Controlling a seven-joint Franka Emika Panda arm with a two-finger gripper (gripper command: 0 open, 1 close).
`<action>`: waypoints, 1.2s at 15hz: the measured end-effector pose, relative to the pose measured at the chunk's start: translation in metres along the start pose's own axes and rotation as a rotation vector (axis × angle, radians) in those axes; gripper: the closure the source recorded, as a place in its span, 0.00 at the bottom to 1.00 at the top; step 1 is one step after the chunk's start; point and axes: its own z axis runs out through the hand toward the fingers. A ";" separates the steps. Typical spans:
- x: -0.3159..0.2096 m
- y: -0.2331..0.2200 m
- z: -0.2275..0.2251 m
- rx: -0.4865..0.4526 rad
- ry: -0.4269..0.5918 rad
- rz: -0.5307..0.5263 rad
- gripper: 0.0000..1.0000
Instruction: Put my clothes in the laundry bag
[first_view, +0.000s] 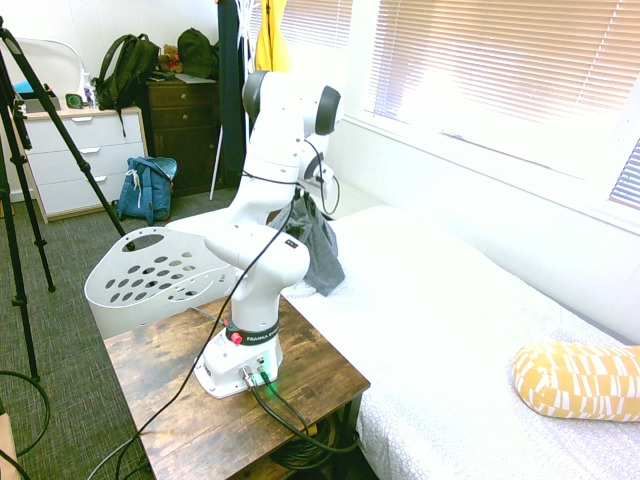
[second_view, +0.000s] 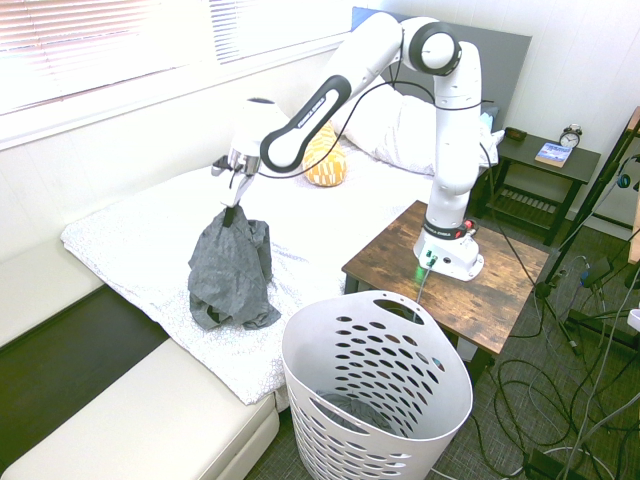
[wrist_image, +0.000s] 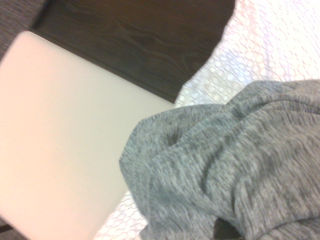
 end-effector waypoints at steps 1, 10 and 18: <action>-0.019 -0.024 -0.037 0.009 -0.002 -0.015 1.00; -0.292 -0.060 -0.356 0.028 -0.019 -0.201 1.00; -0.457 0.047 -0.118 -0.239 -0.146 -0.296 0.00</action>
